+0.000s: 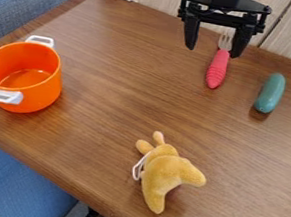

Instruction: Move the blue object above left of the yellow object

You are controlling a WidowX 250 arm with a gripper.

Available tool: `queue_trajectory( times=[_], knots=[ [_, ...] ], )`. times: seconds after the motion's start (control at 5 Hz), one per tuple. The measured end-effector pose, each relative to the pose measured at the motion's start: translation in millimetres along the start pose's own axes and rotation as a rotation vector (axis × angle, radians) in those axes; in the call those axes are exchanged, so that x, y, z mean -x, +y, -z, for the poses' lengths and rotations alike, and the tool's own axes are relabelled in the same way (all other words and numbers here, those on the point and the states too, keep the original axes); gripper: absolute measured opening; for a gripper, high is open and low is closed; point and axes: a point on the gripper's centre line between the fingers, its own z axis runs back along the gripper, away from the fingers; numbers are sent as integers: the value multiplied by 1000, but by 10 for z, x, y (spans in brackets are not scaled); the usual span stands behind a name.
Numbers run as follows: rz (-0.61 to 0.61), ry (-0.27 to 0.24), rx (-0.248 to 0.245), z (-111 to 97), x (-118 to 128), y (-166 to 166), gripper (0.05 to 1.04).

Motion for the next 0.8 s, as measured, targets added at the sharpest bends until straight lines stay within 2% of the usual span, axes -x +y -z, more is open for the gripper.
queue_trajectory(
  times=[0.2, 0.4, 0.8],
  knots=[
    [5, 37, -11, 137, 36, 0, 1000],
    [82, 46, 11, 132, 112, -162, 1000],
    [286, 29, 69, 19, 304, -658, 1000]
  ],
)
